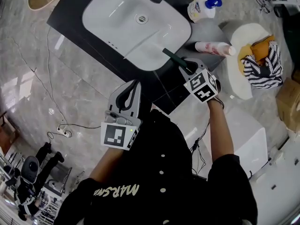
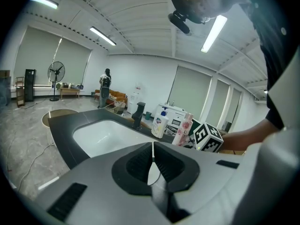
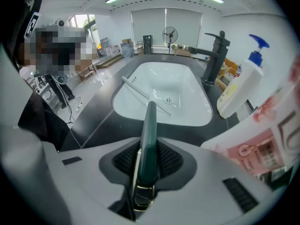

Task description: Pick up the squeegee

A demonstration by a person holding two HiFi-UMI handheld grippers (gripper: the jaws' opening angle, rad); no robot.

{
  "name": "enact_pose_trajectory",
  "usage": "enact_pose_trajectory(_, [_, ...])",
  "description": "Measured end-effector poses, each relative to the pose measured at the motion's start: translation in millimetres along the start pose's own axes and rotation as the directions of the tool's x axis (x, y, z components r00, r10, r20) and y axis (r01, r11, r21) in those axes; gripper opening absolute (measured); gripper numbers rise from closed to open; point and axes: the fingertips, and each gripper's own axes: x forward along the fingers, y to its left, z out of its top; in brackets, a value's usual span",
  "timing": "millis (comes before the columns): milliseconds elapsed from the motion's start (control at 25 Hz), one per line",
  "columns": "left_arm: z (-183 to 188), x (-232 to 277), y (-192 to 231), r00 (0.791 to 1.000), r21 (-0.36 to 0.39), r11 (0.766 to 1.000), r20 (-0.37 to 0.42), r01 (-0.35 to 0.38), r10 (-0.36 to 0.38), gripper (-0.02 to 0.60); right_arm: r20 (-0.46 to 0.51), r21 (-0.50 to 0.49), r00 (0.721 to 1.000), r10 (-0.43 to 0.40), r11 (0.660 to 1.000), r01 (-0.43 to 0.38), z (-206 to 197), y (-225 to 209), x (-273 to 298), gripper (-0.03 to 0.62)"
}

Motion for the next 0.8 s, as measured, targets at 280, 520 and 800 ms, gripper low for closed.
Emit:
enact_pose_trajectory(280, [17,-9,-8,0.999,0.022,1.000,0.041,-0.001,0.000,0.021,0.103,0.015,0.993,-0.064,0.998,0.062,25,2,-28,0.081])
enact_pose_trajectory(520, [35,-17,-15,0.996,0.056,0.998,0.085,-0.004,0.000,0.021,0.203,0.055,0.972,-0.117,0.993,0.107,40,6,-51,0.081])
enact_pose_trajectory(800, [59,-34,-30,0.989,0.097,0.995,0.146,-0.012,-0.003,0.021,0.487,0.173,0.854,-0.182,0.979,0.111,84,11,-121,0.081])
